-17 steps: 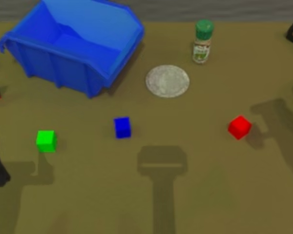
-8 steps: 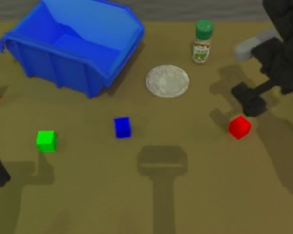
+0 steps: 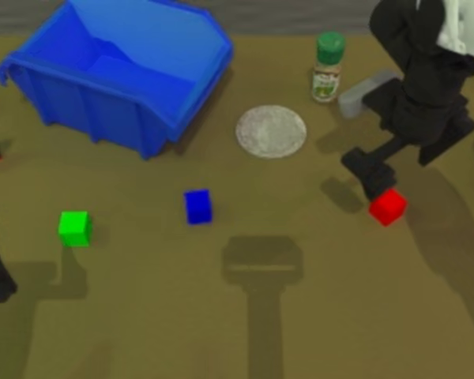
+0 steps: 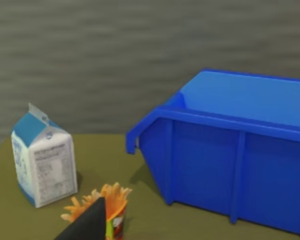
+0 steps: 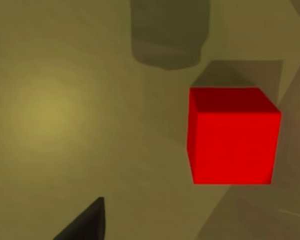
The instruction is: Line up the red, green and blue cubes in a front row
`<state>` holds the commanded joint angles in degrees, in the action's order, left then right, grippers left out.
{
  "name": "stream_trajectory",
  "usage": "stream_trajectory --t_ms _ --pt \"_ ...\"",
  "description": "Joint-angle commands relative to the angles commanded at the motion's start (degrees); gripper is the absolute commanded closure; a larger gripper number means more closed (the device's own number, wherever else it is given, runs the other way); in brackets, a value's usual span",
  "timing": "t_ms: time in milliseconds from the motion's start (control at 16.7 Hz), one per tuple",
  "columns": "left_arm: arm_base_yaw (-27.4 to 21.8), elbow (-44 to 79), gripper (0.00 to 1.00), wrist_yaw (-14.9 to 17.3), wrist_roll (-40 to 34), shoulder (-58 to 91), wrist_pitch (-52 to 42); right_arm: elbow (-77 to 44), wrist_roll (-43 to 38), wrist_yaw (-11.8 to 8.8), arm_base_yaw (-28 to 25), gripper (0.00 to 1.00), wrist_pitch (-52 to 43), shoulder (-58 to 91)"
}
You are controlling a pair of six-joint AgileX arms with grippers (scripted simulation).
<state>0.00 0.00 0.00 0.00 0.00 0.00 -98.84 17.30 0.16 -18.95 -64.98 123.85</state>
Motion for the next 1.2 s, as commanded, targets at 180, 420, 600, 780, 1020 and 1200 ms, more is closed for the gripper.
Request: stream_trajectory --t_ms 180,420,600,780,1020,1200 --pt "0.00 0.00 0.00 0.00 0.00 0.00 0.00 0.00 0.00 0.00 0.00 0.00 0.00 0.00" --pt "0.00 0.00 0.00 0.00 0.00 0.00 0.00 1.76 0.07 0.01 0.12 0.00 2.41 0.82" --pt "0.00 0.00 0.00 0.00 0.00 0.00 0.00 5.46 -0.04 0.03 0.04 0.00 9.16 3.46" --pt "0.00 0.00 0.00 0.00 0.00 0.00 0.00 9.10 -0.15 0.06 -0.05 0.00 15.56 6.11" --pt "0.00 0.00 0.00 0.00 0.00 0.00 0.00 10.09 -0.17 0.07 -0.08 0.00 17.04 6.95" --pt "0.00 0.00 0.00 0.00 0.00 0.00 0.00 10.09 -0.17 0.07 -0.08 0.15 17.04 6.95"
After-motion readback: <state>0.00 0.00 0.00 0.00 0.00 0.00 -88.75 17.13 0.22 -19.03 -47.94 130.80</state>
